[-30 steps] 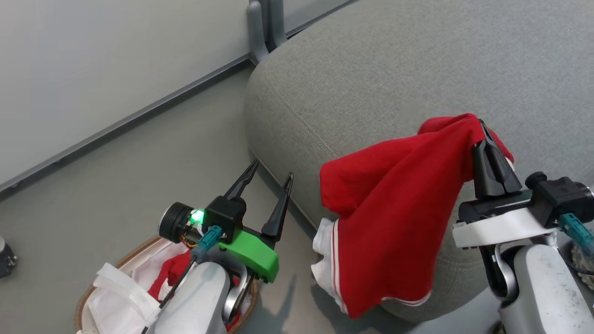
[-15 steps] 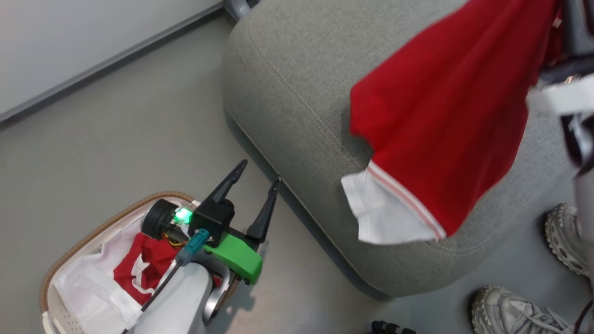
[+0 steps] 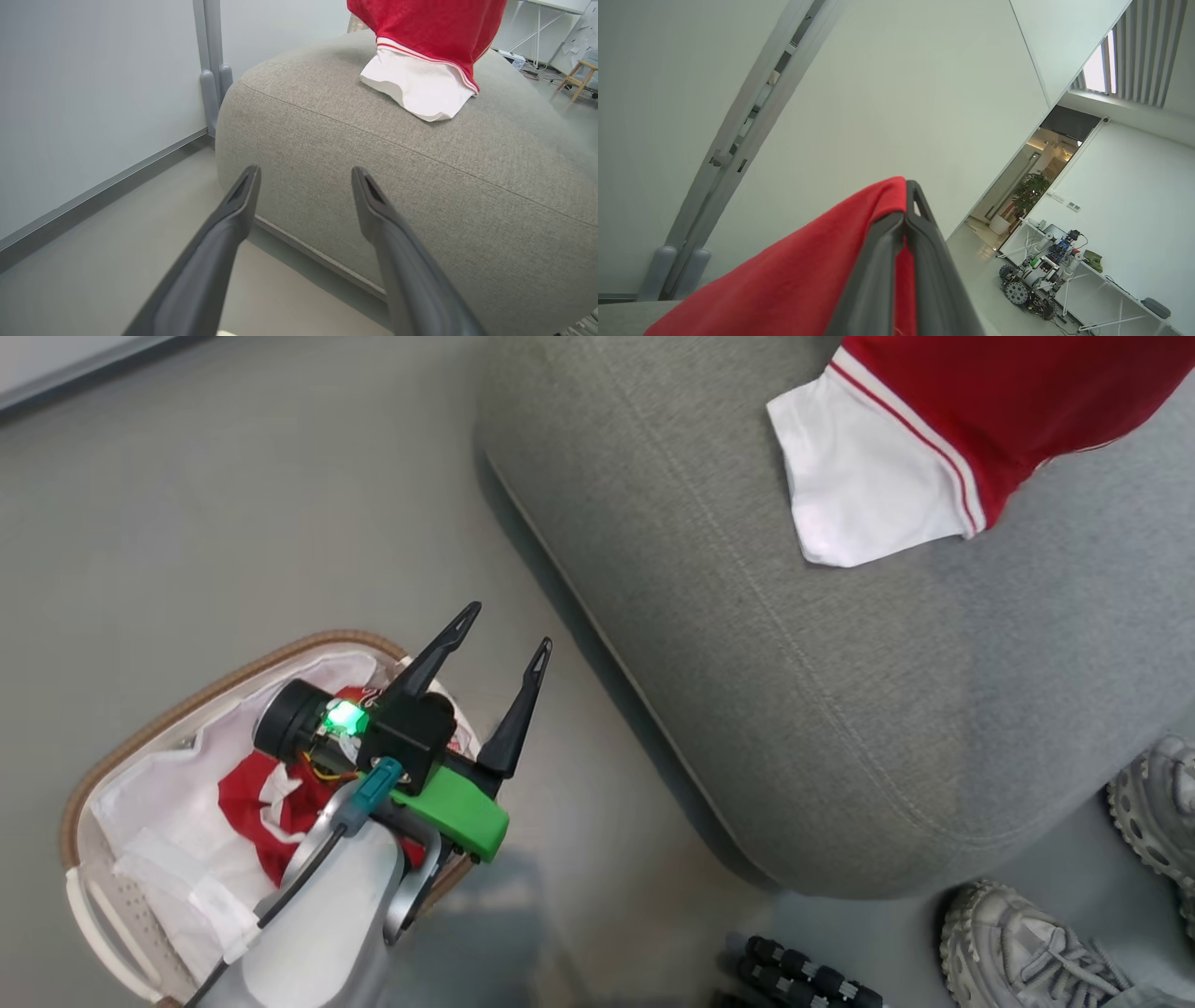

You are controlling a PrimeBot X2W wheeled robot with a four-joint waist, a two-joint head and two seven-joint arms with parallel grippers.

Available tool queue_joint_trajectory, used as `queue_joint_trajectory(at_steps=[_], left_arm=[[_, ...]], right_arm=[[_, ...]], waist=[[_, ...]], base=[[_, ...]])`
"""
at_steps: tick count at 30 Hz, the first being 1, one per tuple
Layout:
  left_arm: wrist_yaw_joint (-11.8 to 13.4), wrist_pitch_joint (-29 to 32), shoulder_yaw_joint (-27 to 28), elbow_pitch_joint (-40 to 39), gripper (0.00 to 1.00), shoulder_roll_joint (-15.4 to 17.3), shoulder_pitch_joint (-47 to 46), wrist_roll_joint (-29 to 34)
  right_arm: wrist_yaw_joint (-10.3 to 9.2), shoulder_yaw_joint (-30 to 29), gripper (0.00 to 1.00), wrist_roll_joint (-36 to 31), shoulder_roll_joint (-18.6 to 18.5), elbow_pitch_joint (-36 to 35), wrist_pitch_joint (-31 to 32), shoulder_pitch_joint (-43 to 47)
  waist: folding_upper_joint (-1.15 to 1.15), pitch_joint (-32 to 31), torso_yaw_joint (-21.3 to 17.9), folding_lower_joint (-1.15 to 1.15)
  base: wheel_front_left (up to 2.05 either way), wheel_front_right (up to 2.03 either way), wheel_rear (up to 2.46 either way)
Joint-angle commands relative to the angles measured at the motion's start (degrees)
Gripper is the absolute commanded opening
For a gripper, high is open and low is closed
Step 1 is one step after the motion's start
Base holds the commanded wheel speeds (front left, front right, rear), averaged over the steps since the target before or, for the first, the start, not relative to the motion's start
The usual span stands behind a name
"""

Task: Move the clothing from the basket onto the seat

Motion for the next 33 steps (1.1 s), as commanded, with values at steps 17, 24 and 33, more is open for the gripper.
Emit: queue_joint_trajectory(at_steps=[17, 24, 33], left_arm=[[0.3, 0.0, 2.7, 2.9, 1.00, -0.7, -0.3, -0.7], [1.0, 0.0, 7.1, 3.4, 1.00, -2.4, 3.0, -1.0], [2.2, 0.0, 16.5, 2.5, 1.00, -4.8, 8.7, -0.9]], right_arm=[[-0.08, -9.3, 1.00, 0.5, 11.5, 8.1, -0.1, 27.5], [-0.08, -8.5, 1.00, 1.6, 12.6, 2.8, -0.1, 35.6], [-0.08, -0.4, 1.00, 5.8, 14.7, -3.7, -0.1, 37.2]], waist=[[0.00, 0.4, 5.5, -0.01], [0.00, -4.4, 7.3, -0.01], [0.00, -10.6, 12.6, -0.01]], base=[[0.00, 0.00, 0.00], [0.00, 0.00, 0.00], [0.00, 0.00, 0.00]])
